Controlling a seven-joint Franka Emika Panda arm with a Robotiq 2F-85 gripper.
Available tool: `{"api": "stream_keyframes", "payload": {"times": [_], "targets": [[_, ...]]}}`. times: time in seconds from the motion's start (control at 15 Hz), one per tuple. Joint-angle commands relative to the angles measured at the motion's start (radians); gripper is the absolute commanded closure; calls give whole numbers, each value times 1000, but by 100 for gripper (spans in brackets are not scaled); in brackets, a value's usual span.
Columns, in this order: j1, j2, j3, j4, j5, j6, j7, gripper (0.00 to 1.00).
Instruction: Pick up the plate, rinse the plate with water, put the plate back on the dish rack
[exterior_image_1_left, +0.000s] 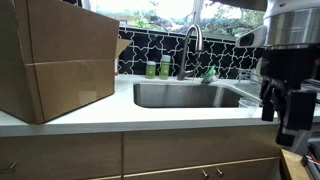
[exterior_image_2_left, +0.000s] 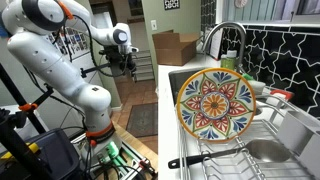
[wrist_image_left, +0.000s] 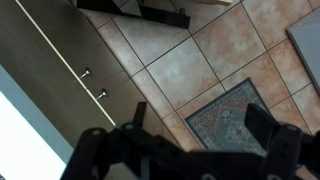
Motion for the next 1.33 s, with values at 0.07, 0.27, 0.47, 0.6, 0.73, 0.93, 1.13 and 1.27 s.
{"api": "stream_keyframes", "payload": {"times": [0.07,0.27,0.47,0.6,0.73,0.93,1.13,1.27], "targets": [[5,1,-5,1,-2,-1,2,0],[-68,-79,-25,-34,-105,-2,102,0],[-137,-210,-90,-44,-170,-70,128,0],[-196,-276,-143,-29,-211,-89,122,0],[-188,-213,-129,3,-191,-74,102,0],[-207,-267,-143,-4,-193,-85,101,0],[-283,-220,-143,12,-244,-57,188,0],[-350,-212,-202,7,-295,-7,193,0]]}}
